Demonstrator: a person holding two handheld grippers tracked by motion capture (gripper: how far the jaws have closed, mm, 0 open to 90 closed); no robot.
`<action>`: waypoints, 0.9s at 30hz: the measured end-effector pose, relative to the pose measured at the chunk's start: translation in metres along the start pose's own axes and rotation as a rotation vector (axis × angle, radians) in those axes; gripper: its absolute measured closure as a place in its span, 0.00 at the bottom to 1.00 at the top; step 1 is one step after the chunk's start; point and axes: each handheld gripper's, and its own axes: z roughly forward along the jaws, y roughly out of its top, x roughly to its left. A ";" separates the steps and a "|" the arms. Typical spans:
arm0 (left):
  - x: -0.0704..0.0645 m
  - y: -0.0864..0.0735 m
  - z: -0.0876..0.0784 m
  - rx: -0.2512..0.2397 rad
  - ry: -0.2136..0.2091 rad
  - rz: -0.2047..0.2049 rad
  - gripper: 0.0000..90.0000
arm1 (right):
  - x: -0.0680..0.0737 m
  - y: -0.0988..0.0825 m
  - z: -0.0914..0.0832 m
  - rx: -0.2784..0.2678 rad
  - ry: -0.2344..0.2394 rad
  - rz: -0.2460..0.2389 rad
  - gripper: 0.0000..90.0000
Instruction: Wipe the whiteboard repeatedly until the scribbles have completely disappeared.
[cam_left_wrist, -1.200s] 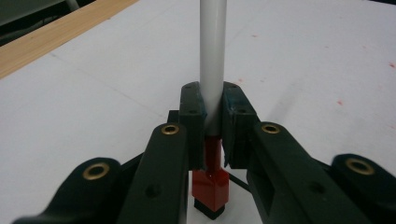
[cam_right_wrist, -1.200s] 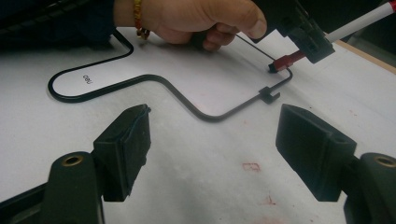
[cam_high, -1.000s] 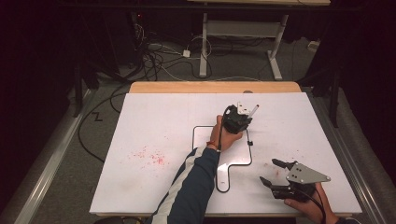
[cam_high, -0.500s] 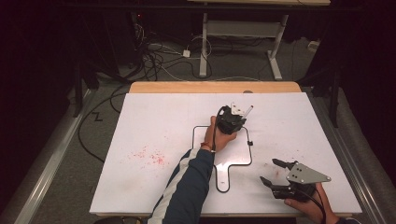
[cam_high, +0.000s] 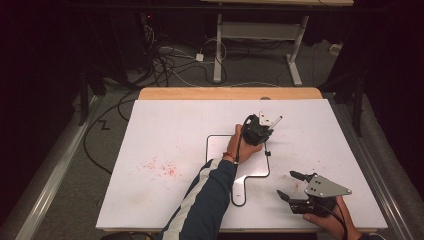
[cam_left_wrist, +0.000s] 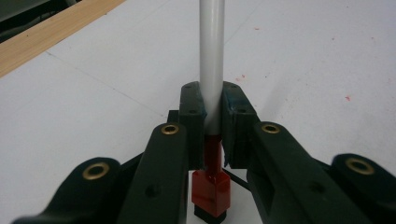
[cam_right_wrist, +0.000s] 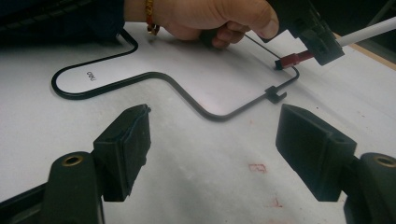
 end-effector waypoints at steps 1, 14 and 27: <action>0.001 0.000 -0.002 0.002 -0.004 -0.006 0.87 | -0.001 -0.001 0.000 -0.001 -0.001 0.000 0.30; 0.025 -0.030 -0.035 0.015 0.020 -0.043 0.88 | -0.006 -0.002 0.001 0.013 -0.032 0.016 0.30; 0.038 -0.066 -0.078 0.034 0.038 -0.034 0.87 | -0.015 -0.002 0.005 0.018 -0.070 0.042 0.31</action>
